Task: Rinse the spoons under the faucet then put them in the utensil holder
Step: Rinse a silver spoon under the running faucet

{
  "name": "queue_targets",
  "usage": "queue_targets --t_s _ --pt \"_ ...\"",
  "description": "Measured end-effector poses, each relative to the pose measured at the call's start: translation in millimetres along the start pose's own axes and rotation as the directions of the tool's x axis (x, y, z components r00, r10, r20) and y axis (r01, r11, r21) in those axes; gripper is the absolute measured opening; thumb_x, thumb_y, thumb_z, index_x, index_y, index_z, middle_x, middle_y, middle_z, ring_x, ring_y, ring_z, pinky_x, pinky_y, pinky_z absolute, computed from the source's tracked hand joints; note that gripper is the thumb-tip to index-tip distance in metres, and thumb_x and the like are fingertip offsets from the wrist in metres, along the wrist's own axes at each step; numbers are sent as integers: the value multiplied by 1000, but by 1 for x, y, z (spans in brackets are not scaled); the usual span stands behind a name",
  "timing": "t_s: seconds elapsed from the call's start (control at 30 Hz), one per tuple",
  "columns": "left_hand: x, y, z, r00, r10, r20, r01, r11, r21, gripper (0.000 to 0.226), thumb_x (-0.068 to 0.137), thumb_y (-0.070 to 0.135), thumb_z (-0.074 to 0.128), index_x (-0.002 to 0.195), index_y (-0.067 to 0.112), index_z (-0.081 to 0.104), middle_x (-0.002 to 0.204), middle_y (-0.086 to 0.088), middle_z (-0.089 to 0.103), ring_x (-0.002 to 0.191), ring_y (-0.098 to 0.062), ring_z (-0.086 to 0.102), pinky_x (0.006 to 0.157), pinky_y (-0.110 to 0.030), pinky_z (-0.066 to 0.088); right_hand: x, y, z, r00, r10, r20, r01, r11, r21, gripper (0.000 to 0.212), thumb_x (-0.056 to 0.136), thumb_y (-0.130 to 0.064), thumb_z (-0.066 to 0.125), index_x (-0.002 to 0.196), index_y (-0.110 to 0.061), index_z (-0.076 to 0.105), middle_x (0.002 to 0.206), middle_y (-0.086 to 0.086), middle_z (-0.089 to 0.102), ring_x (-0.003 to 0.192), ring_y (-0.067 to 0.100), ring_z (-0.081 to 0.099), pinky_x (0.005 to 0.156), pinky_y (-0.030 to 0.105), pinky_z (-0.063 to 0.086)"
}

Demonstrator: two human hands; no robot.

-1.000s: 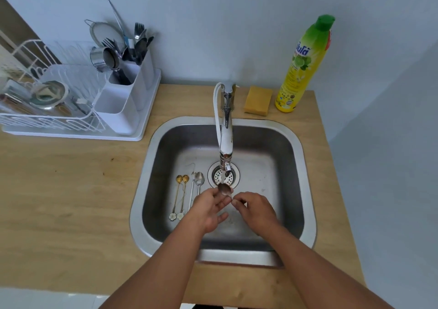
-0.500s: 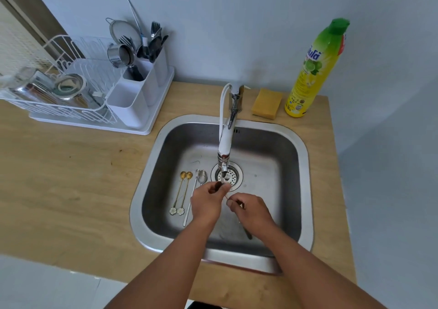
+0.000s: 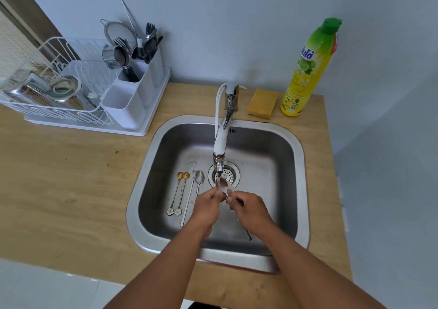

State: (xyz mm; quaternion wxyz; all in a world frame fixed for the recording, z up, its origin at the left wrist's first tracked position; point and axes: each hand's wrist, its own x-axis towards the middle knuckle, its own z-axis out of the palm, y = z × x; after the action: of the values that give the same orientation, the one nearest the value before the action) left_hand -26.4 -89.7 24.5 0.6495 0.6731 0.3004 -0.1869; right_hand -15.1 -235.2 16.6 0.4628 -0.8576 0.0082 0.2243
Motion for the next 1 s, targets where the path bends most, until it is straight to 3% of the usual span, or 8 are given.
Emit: queue_targets --t_s 0.1,0.2,0.27,0.4,0.5,0.67,0.8,1.0 --pt "0 -2 -2 999 17 41 -22 992 124 27 101 14 61 117 31 74 127 8 72 120 -11 62 106 -34 45 0 -1 1 1000 -2 -10 2 1000 1 17 98 -32 64 86 -24 74 79 -8 73 79 15 68 77 40 57" --pt "1 -1 -7 999 48 -11 -43 965 260 44 93 21 70 135 36 65 139 11 61 129 -17 53 116 -46 40 -1 -1 0 1000 -7 -10 8 1000 12 16 98 -31 64 87 -26 74 78 -8 72 77 13 67 77 37 55" --pt "4 -1 -11 995 95 -17 -88 969 231 33 94 24 68 122 40 71 130 17 69 127 -16 57 112 -45 43 -1 -1 0 1000 -18 -2 18 1000 6 16 98 -32 64 86 -28 74 77 -10 72 77 9 66 76 34 54" --pt "3 8 -13 989 146 31 -147 987 61 27 105 23 58 101 41 78 99 22 78 103 -8 66 84 -16 48 0 -5 1 1000 -10 29 9 1000 23 18 99 -31 63 84 -31 73 77 -12 72 73 4 64 72 27 51" --pt "2 10 -13 988 127 83 -121 990 -71 32 108 26 53 101 35 83 113 14 78 114 -15 64 101 -36 42 1 -7 0 999 -15 43 14 1000 14 20 101 -30 61 84 -29 72 78 -10 72 70 2 62 69 25 49" --pt "3 6 -15 983 -41 180 93 952 -290 23 96 43 63 109 35 80 119 13 77 119 -10 65 106 -53 26 0 -9 2 998 -36 47 38 999 -32 20 102 -32 57 88 -27 70 81 -12 71 72 2 63 72 30 52" --pt "1 2 -8 990 -113 87 139 900 -414 47 72 42 85 117 31 76 101 11 80 100 -11 67 103 -48 32 -2 -10 6 998 -46 52 50 996 -76 19 103 -35 53 94 -35 69 87 -14 72 87 6 69 81 35 56" --pt "3 0 -1 999 -40 10 41 949 -313 16 71 24 90 86 21 84 85 2 82 75 -6 74 89 -30 52 -5 -7 9 997 -81 -17 80 994 -77 29 104 -40 50 87 -27 69 81 -12 72 76 10 67 74 39 57"
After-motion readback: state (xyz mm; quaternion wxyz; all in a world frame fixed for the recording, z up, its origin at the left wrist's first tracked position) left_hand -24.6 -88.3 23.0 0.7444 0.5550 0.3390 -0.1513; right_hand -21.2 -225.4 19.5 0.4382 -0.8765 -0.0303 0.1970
